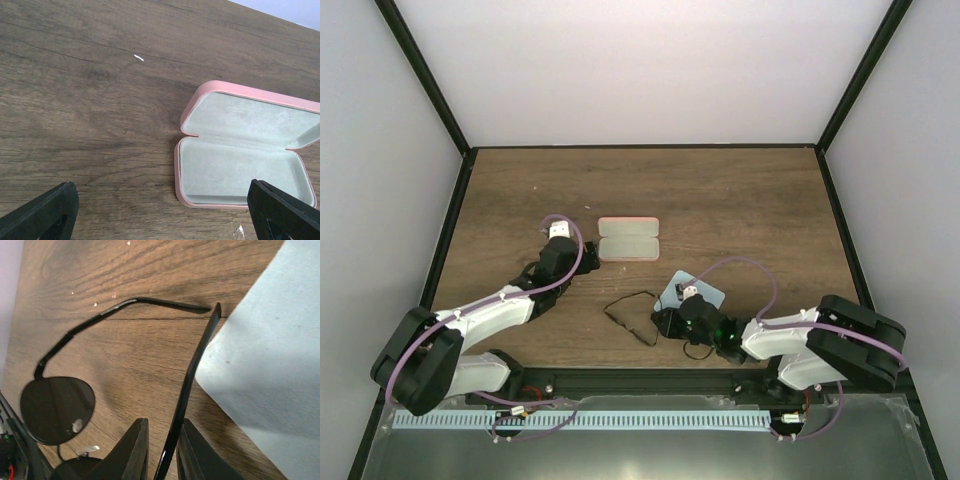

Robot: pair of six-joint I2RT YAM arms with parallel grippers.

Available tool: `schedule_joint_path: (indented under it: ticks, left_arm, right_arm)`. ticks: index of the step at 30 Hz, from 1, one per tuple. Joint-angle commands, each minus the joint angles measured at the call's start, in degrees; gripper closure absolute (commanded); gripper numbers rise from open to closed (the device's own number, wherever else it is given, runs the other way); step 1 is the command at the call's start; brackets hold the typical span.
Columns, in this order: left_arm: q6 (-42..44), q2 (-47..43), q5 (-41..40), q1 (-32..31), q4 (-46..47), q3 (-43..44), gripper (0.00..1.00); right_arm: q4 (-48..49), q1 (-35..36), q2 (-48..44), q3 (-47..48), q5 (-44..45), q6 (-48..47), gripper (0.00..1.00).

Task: Organize the sunglasses
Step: Pick up the sunglasses from the center of the board.

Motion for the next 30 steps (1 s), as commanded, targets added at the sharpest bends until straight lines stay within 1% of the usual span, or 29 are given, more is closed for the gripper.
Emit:
schedule_joint_path:
  ticks: [1,6,14,21,26,30]
  left_arm:
    - [0.03,0.21,-0.04,-0.12,0.56,-0.24,0.05]
    - [0.15,1.93,0.21,-0.12,1.05,0.09,0.05]
    - [0.4,2.52,0.23,-0.12,1.14,0.31,0.05]
    - [0.77,2.78,0.1,-0.13,1.03,0.4,0.05]
    - [0.9,3.05,0.23,-0.1,1.05,0.66,0.05]
    - [0.92,3.04,0.43,-0.12,1.18,0.55,0.05]
  right_arm:
    - [-0.51,0.84,-1.16,2.31,1.81,-0.35,0.84]
    - [-2.47,0.83,-3.21,2.79,3.2,-0.78,0.89]
    - [-5.77,0.84,-4.02,4.87,5.39,-2.0,0.95]
    - [-8.97,0.35,-7.08,6.84,7.72,-3.75,0.96]
    - [-11.65,-1.98,-10.45,7.83,7.76,-5.36,0.96]
    - [-15.93,-6.51,-15.5,8.11,7.69,-7.24,0.96]
